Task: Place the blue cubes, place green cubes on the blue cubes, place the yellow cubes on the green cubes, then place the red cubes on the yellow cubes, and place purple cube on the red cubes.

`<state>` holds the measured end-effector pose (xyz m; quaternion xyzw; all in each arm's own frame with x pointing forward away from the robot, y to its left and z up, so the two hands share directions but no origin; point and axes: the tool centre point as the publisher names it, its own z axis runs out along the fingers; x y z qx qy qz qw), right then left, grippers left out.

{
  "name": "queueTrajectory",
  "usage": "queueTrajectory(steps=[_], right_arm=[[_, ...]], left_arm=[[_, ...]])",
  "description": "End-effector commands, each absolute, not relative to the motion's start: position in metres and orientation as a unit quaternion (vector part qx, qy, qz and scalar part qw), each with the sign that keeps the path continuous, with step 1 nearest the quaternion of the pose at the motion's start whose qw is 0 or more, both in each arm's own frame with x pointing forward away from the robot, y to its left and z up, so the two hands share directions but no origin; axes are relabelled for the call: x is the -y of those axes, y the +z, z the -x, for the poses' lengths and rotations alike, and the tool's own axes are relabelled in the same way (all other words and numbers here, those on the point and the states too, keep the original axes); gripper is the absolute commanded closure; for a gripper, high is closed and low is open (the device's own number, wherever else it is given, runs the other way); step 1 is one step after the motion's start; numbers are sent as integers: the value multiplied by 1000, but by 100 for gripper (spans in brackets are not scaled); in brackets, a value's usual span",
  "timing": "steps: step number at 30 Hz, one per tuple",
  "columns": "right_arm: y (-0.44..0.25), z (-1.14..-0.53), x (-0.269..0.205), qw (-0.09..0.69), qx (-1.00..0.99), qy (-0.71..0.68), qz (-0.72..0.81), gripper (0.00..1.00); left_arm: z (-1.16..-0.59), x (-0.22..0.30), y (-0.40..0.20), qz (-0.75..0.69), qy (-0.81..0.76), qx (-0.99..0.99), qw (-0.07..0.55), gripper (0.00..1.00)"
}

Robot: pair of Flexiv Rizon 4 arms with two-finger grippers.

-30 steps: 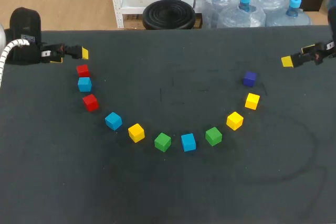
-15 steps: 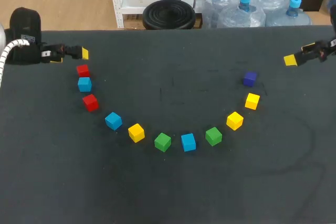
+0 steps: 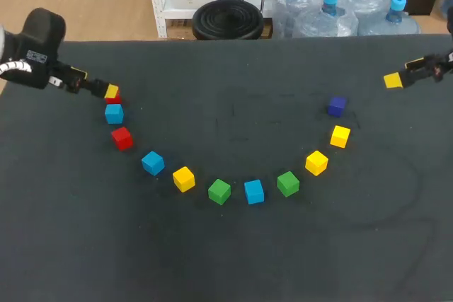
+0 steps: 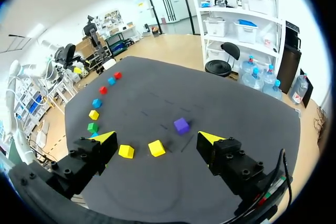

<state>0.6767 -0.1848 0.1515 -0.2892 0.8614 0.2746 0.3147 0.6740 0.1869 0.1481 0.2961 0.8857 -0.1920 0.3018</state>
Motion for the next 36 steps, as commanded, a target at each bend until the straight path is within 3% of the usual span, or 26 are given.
queueTrajectory(steps=[1,19,28,36], right_arm=[[150,-679,185,315,-860,278,291,0],[150,-679,185,315,-860,278,291,0],[150,-679,185,315,-860,278,291,0],[150,-679,185,315,-860,278,291,0]], left_arm=[[-674,-193,148,-339,-198,-875,283,0],[-636,-174,124,-564,-179,-784,189,0],[-621,-163,101,-675,-163,-714,87,0],[-625,-159,97,-685,-145,-710,81,0]])
